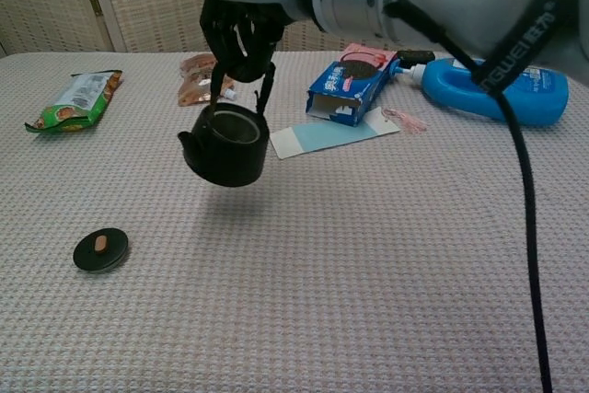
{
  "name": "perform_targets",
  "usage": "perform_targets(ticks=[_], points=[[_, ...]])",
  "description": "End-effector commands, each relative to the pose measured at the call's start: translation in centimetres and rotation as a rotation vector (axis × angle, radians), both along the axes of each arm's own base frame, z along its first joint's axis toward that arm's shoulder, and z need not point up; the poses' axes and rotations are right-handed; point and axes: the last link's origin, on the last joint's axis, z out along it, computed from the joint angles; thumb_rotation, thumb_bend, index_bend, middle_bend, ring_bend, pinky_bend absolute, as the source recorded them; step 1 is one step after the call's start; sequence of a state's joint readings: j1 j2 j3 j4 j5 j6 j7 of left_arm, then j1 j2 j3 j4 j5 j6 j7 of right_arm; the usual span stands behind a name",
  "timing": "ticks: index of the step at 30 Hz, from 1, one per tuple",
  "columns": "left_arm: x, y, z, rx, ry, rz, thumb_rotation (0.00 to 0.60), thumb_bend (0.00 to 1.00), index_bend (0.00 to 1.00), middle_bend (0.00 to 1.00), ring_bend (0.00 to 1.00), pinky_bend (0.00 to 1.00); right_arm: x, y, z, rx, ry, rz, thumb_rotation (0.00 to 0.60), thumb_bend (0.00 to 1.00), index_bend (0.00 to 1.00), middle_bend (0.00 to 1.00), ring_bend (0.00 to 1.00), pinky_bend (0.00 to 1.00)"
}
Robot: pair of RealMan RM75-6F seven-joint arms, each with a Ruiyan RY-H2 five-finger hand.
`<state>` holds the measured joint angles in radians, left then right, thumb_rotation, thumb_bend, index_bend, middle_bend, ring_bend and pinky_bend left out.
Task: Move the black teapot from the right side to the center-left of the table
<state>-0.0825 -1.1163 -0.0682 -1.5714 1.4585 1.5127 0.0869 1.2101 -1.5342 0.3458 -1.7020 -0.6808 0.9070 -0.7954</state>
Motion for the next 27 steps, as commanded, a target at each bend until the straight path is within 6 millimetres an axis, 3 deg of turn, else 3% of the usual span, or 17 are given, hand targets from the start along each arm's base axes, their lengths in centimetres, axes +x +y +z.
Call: perform_targets(ticks=[1,10,27], points=[[0.0,0.0,0.0,-0.001,0.001,0.001,0.600,0.25,0.04,0.00,0.00,0.00,2.0,-0.4,-1.7,-0.013,0.025,0.004,0.600,0.53,0.64,0.57,0.45,0.18],[-0.2,0.0,0.0,-0.004,0.005,0.000,0.600,0.25,0.05,0.00,0.00,0.00,5.6,-1.5,-4.6,-0.044,0.077,-0.007,0.600,0.53,0.64,0.57,0.44,0.18],[-1.3,-0.1,-0.5,-0.021,-0.018,0.019,0.600,0.25,0.05,0.00,0.00,0.00,6.5,-2.0,-7.6,-0.060,0.168,-0.060,0.600,0.53,0.64,0.56,0.44,0.18]])
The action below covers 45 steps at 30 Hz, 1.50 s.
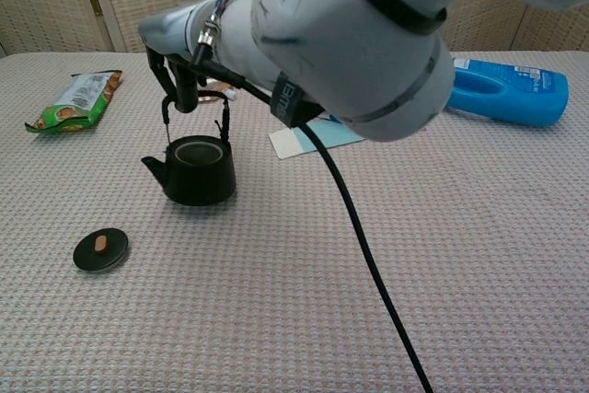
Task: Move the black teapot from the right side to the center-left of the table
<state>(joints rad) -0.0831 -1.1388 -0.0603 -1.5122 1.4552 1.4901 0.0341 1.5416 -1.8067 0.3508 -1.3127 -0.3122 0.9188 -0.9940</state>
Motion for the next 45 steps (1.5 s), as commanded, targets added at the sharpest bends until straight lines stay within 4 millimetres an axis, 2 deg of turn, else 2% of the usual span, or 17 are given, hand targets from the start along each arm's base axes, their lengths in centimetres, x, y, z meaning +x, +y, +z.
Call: perform_targets(ticks=[1,6,8,15,18,20,22,24,28,38,45], points=[[-0.1,0.0,-0.1,-0.001,-0.001,0.004,0.600,0.25,0.05,0.00,0.00,0.00,0.4,0.0,-0.3,-0.006,0.005,-0.007,0.600,0.53,0.64,0.55,0.44,0.18],[-0.2,-0.1,-0.1,0.000,-0.001,0.007,0.600,0.25,0.05,0.00,0.00,0.00,0.3,-0.2,-0.6,-0.010,0.025,-0.029,0.600,0.53,0.59,0.52,0.44,0.18],[-0.2,-0.1,-0.1,-0.001,-0.001,0.007,0.600,0.25,0.05,0.00,0.00,0.00,0.2,-0.3,-0.7,-0.010,0.031,-0.034,0.600,0.53,0.51,0.50,0.42,0.18],[-0.3,-0.2,-0.3,-0.003,-0.001,0.012,0.600,0.25,0.05,0.00,0.00,0.00,-0.1,-0.5,-1.0,-0.008,0.048,-0.055,0.600,0.53,0.35,0.38,0.33,0.18],[-0.4,-0.2,-0.3,-0.003,0.001,0.014,0.600,0.25,0.05,0.00,0.00,0.00,-0.1,-0.6,-1.2,-0.004,0.048,-0.061,0.600,0.53,0.22,0.29,0.28,0.17],[-0.4,-0.2,-0.3,-0.002,0.002,0.014,0.600,0.25,0.05,0.00,0.00,0.00,-0.1,-0.7,-1.3,-0.006,0.044,-0.061,0.600,0.53,0.07,0.20,0.24,0.17],[-0.4,-0.2,-0.2,-0.001,0.004,0.016,0.600,0.25,0.05,0.00,0.00,0.00,0.0,-0.8,-1.4,-0.004,0.030,-0.062,0.600,0.53,0.01,0.13,0.20,0.17],[-0.5,-0.2,-0.2,-0.001,0.005,0.017,0.600,0.25,0.05,0.00,0.00,0.00,0.2,-0.9,-1.4,-0.004,0.017,-0.057,0.600,0.52,0.00,0.07,0.16,0.16],[-0.5,-0.2,-0.2,0.001,0.004,0.019,0.600,0.25,0.05,0.00,0.00,0.00,0.6,-0.8,-1.6,-0.002,-0.009,-0.033,0.600,0.43,0.00,0.03,0.11,0.15],[-0.6,-0.1,-0.2,-0.002,0.006,0.019,0.600,0.25,0.05,0.00,0.00,0.00,0.9,-0.2,-2.1,0.018,-0.035,0.013,0.600,0.31,0.00,0.03,0.11,0.15],[-0.3,-0.1,-0.3,0.000,0.006,0.009,0.600,0.25,0.05,0.00,0.00,0.00,1.5,0.3,-2.4,0.035,-0.065,0.040,0.600,0.14,0.00,0.03,0.11,0.15]])
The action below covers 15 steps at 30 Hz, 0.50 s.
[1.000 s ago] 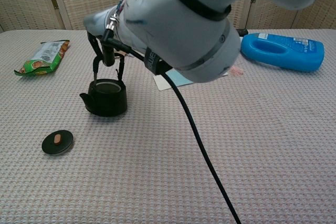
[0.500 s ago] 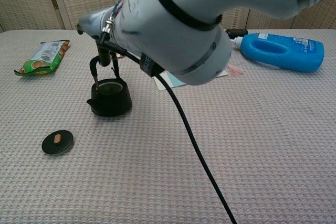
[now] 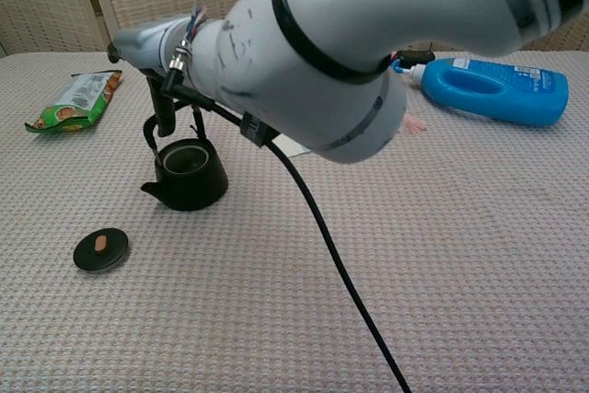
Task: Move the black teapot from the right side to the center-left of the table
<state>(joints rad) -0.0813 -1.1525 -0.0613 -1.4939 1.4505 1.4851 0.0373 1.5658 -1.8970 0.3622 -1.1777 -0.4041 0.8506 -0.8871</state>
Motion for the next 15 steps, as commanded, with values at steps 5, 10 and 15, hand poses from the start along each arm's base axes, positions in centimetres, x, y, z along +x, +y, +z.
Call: perform_targets(ticks=[5,10,15], points=[[-0.1,-0.3,-0.1,-0.005,0.002,0.010,0.600,0.25,0.05,0.00,0.00,0.00,0.8,0.0,-0.3,-0.022,-0.010,0.026,0.600,0.13,0.00,0.04,0.11,0.14],[-0.2,-0.6,0.2,0.000,0.006,0.017,0.600,0.25,0.05,0.00,0.00,0.00,1.3,-0.8,-1.0,-0.040,-0.002,0.009,0.600,0.13,0.00,0.05,0.11,0.14],[-0.3,-0.6,0.3,0.000,0.005,0.016,0.600,0.25,0.05,0.00,0.00,0.00,1.6,-0.8,-1.2,-0.032,-0.013,0.013,0.600,0.12,0.00,0.06,0.11,0.14]])
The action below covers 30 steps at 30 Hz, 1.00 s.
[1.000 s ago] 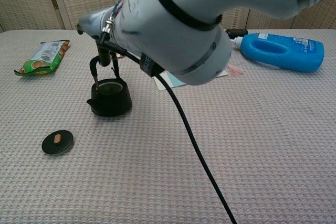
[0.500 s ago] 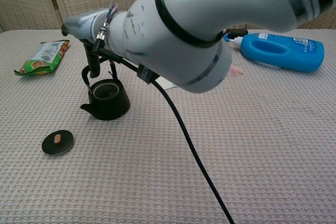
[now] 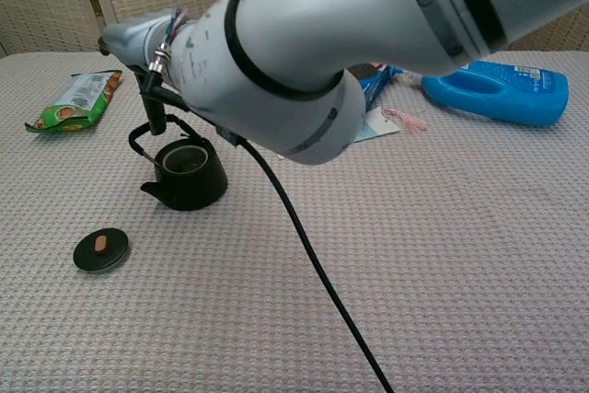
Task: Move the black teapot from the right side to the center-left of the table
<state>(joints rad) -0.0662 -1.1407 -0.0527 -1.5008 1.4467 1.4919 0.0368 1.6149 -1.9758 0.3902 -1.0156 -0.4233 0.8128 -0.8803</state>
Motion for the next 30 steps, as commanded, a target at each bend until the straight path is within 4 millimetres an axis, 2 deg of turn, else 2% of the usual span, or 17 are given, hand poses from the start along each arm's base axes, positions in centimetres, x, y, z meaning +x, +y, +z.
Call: perform_targets(ticks=[1,5,8,13,16,21,26,30], points=[[0.0,0.2,0.1,-0.002,0.001,-0.006,0.600,0.25,0.05,0.00,0.01,0.00,0.1,0.1,0.4,0.008,-0.026,0.007,0.600,0.12,0.00,0.06,0.12,0.14],[0.3,1.1,0.0,-0.015,0.008,-0.028,0.600,0.25,0.05,0.00,0.01,0.00,-1.1,-0.2,3.0,-0.024,-0.065,0.017,0.600,0.13,0.00,0.09,0.16,0.14],[0.9,2.0,-0.2,-0.031,0.007,-0.059,0.600,0.25,0.06,0.00,0.01,0.00,-3.0,-0.2,5.8,-0.052,-0.087,0.016,0.600,0.12,0.00,0.12,0.20,0.16],[2.2,3.3,-0.8,-0.074,0.014,-0.142,0.600,0.25,0.10,0.00,0.06,0.01,-7.8,0.5,11.2,-0.128,-0.079,0.002,0.600,0.12,0.00,0.16,0.24,0.17],[3.0,4.0,-1.3,-0.110,0.028,-0.191,0.600,0.25,0.13,0.03,0.12,0.06,-11.0,1.2,14.3,-0.167,-0.081,-0.025,0.600,0.12,0.00,0.17,0.25,0.18],[4.9,4.9,-2.6,-0.200,0.073,-0.287,0.600,0.25,0.18,0.13,0.28,0.24,-16.4,2.5,19.1,-0.237,-0.071,-0.059,0.600,0.12,0.02,0.17,0.26,0.19],[6.7,5.4,-4.4,-0.307,0.105,-0.384,0.600,0.25,0.24,0.23,0.46,0.45,-21.3,3.9,22.6,-0.294,-0.042,-0.103,0.600,0.12,0.02,0.17,0.27,0.20],[8.0,5.7,-5.9,-0.401,0.122,-0.440,0.600,0.25,0.25,0.26,0.58,0.54,-24.4,5.2,25.1,-0.332,-0.053,-0.145,0.600,0.12,0.02,0.17,0.28,0.21]])
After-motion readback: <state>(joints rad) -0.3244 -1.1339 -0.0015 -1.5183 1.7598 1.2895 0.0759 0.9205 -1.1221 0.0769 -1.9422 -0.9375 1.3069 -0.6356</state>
